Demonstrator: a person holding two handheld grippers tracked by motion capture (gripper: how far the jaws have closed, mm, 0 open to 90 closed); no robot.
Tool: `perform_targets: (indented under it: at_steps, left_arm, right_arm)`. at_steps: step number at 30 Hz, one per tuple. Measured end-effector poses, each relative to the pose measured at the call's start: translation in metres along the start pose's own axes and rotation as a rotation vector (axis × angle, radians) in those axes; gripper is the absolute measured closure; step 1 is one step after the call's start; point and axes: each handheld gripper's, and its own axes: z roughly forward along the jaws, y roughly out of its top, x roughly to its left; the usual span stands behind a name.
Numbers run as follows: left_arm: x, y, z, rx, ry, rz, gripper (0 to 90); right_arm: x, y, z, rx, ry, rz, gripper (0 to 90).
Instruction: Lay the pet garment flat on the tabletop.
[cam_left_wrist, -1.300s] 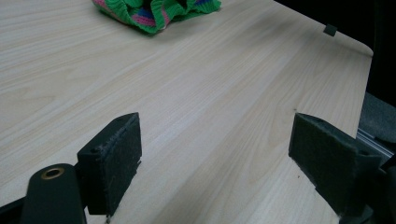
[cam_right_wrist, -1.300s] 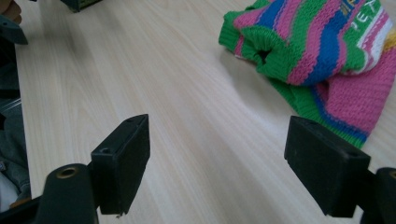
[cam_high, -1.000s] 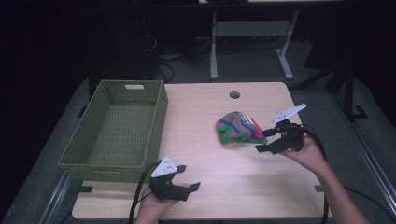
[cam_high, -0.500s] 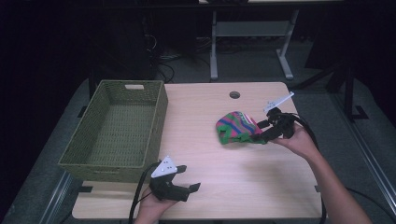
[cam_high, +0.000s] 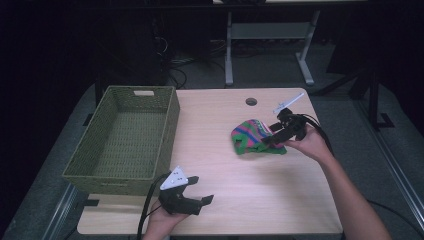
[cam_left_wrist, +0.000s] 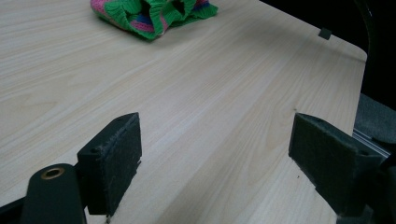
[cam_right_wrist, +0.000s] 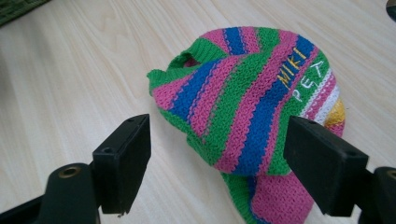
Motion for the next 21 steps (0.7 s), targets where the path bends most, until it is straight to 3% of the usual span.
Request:
perform_targets:
  at_steps: [9, 21]
  left_arm:
    - [0.000, 0.000, 0.000, 0.006, 0.005, 0.006, 16.8]
    - [-0.001, 0.000, 0.002, 0.014, 0.000, 0.013, 16.8]
  right_arm:
    - [-0.008, 0.004, 0.015, -0.002, 0.006, 0.021, 22.8]
    - [-0.023, 0.006, 0.043, 0.058, -0.013, 0.095, 23.6]
